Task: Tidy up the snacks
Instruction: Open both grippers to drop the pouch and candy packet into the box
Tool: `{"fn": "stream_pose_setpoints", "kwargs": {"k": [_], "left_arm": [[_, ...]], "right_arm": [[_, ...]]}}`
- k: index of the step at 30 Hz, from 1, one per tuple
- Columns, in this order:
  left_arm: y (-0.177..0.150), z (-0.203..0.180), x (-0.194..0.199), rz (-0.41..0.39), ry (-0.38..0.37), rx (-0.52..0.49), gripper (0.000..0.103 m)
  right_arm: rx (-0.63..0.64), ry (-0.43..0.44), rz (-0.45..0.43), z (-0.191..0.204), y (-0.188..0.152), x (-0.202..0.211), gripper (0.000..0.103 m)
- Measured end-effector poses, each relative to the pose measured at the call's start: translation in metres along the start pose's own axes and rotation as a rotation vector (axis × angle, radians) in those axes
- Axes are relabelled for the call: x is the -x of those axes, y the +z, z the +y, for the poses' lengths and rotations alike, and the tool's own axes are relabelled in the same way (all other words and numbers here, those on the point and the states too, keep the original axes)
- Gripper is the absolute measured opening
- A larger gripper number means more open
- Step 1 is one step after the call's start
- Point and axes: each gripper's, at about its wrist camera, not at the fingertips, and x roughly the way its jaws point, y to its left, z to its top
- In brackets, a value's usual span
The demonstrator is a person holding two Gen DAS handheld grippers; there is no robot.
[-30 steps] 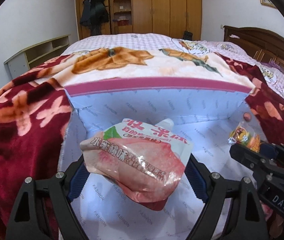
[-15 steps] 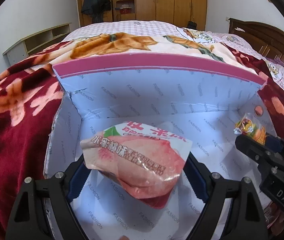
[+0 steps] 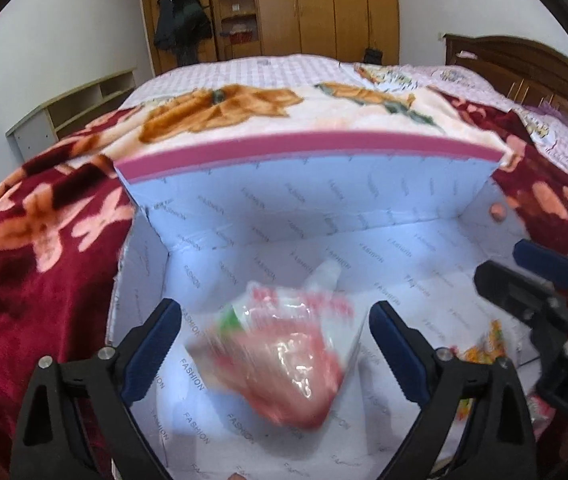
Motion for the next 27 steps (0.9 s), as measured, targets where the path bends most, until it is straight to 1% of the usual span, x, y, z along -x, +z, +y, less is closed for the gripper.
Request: {"fn": "stream_pose_setpoints", "kwargs": {"k": [13,15,19,27], "left_arm": [[-0.003,0.007,0.036,-0.050,-0.017,0.002,0.098],[-0.006,0.009,0.043,-0.057,-0.018,-0.004,0.098],[-0.012,0.011,0.061,-0.089,0.012,-0.015,0.098],[-0.029,0.017,0.089,-0.105,0.001,-0.011,0.098]], "right_arm": [[-0.033,0.031,-0.035,0.003,-0.007,0.029,0.061],[-0.036,0.034,-0.038,0.004,-0.009,0.035,0.061],[-0.034,0.040,-0.042,0.010,-0.014,0.043,0.061],[-0.038,0.053,-0.050,0.017,-0.029,0.058,0.061]]}}
